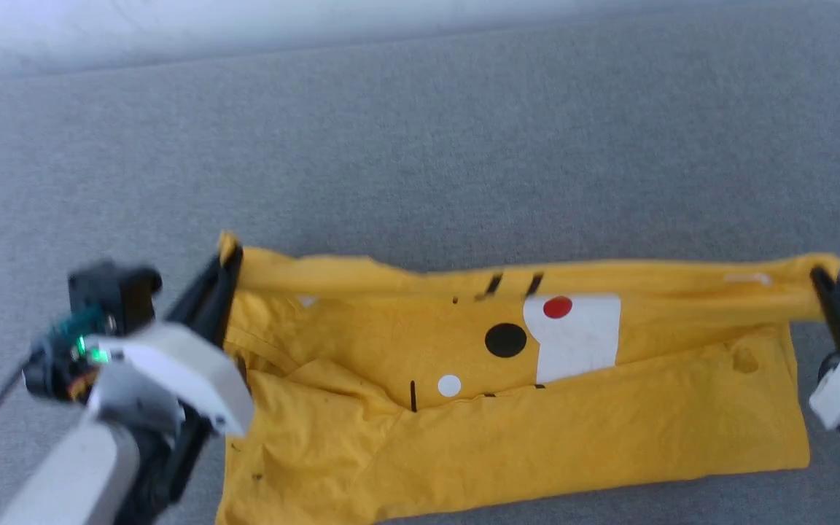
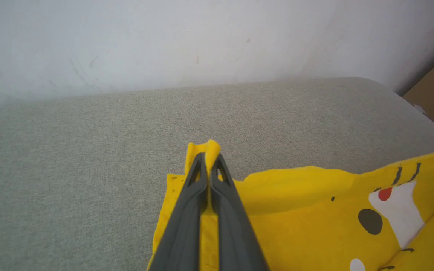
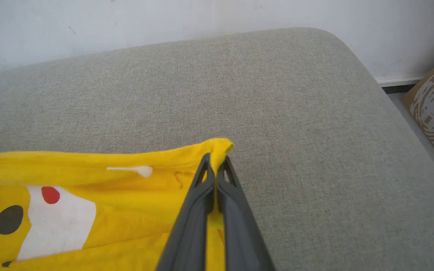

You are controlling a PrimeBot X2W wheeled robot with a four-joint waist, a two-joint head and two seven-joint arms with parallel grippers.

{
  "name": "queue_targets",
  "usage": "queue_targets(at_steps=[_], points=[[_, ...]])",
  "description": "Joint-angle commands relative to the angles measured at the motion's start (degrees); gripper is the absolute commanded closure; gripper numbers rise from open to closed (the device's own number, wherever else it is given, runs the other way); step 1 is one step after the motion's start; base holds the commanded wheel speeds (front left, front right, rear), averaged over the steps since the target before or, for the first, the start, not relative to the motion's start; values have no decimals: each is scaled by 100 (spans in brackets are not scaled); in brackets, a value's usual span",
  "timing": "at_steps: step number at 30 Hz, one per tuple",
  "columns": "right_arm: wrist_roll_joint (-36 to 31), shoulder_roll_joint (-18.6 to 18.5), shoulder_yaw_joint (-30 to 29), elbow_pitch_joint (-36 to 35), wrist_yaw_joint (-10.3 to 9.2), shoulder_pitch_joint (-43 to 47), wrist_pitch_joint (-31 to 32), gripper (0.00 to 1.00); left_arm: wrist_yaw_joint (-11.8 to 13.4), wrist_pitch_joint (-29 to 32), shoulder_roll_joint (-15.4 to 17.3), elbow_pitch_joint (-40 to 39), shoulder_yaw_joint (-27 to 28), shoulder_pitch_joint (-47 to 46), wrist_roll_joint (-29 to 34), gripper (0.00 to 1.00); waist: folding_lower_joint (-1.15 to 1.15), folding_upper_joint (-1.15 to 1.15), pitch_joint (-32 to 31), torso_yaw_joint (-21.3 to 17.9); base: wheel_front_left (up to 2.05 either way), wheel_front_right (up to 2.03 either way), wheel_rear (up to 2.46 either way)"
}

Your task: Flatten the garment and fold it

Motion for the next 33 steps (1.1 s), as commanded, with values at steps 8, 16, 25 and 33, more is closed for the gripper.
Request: queue_targets(at_steps=[8,16,25,33], points=[[-44,437,-119,-118,-5,859,-39,100,222,-386,-285,46,-137,1421,-399,100,2,0,-493,148,0,0,0],[-206,557,-66,174,-5,1251,-190,100,127,-606,-551,706,-171,1954,-762,100,2,0,-633,96,0,0,0],[-137,582,-169,241,-5,1144,-230,0,64,-1085,-791,924,120,1826,-946,0,2,0,-846,100,0,0,0],[-151,519,-563,99,-5,1156,-79,0,348,-2295,-760,394,728,1881,-404,0,2,0,-780,159,0,0,0]])
